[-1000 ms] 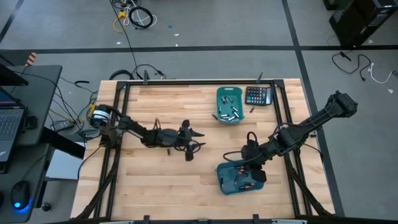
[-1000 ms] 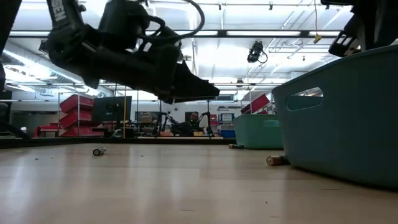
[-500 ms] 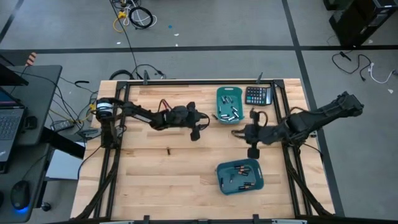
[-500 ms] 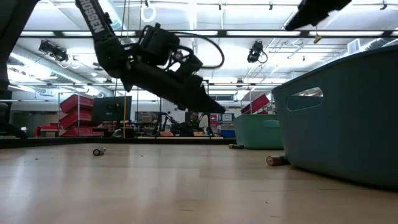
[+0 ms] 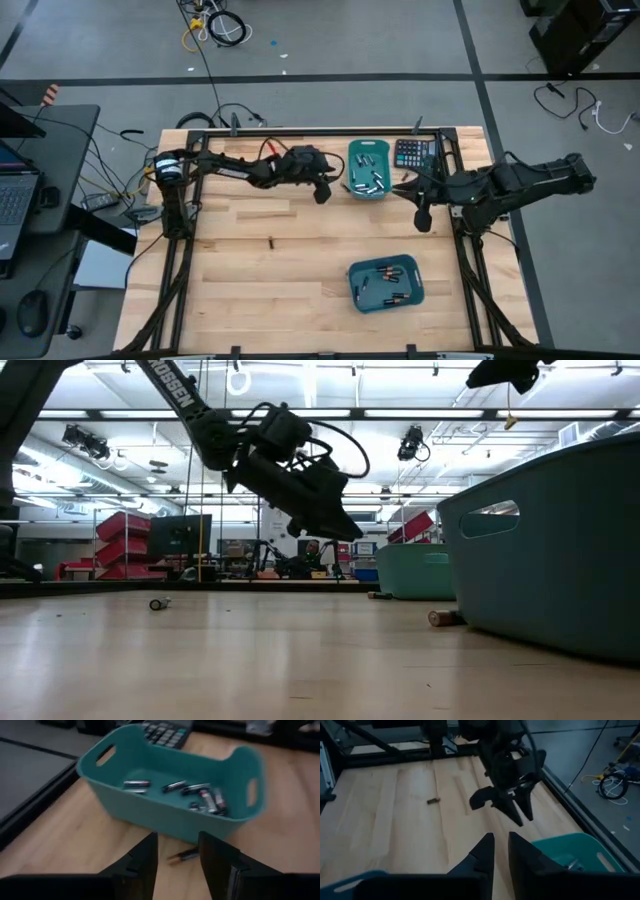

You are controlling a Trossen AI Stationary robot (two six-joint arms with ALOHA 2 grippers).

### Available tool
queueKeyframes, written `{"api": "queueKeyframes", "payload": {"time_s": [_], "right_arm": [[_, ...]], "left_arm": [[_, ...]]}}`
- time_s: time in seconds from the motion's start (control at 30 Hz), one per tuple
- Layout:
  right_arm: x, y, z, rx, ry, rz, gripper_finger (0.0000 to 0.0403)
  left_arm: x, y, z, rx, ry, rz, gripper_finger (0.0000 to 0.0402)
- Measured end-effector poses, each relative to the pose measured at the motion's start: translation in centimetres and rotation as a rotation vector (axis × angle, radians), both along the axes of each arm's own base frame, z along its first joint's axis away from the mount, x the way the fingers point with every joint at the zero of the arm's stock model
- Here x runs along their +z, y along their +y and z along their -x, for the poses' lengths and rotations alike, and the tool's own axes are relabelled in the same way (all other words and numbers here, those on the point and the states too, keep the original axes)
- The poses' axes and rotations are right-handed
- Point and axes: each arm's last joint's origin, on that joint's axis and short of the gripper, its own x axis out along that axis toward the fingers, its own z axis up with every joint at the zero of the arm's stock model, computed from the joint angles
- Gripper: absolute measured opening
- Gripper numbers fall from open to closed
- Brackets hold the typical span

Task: Sort batteries
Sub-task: Put the black battery into the blue bin

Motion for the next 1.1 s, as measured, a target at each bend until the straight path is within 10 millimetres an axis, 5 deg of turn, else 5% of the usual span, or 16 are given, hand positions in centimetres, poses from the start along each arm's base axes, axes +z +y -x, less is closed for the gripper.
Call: {"api": "queueKeyframes", "payload": {"time_s": [0.23,0.43,0.8,1.1], "right_arm": [[-1.3,-0.1,-0.2,-0.003,0.047,0.016,0.0035],[-1.8,0.1,-0.7,0.003,0.08,0.004,0.0029],[-1.7,0.1,-0.6,0.034,0.086,0.042,0.0016],[-1.8,0.1,-0.6,0.035,0.088,0.044,0.0008]], "left_arm": [[-1.4,1.4,-1.8,0.018,0.015,0.031,0.011],[-1.6,1.3,-2.8,0.074,-0.031,0.233,0.008],[-3.0,1.3,-2.9,0.295,-0.023,0.238,0.0006],[-4.5,1.2,-3.2,0.28,-0.033,0.305,0.0003]]}}
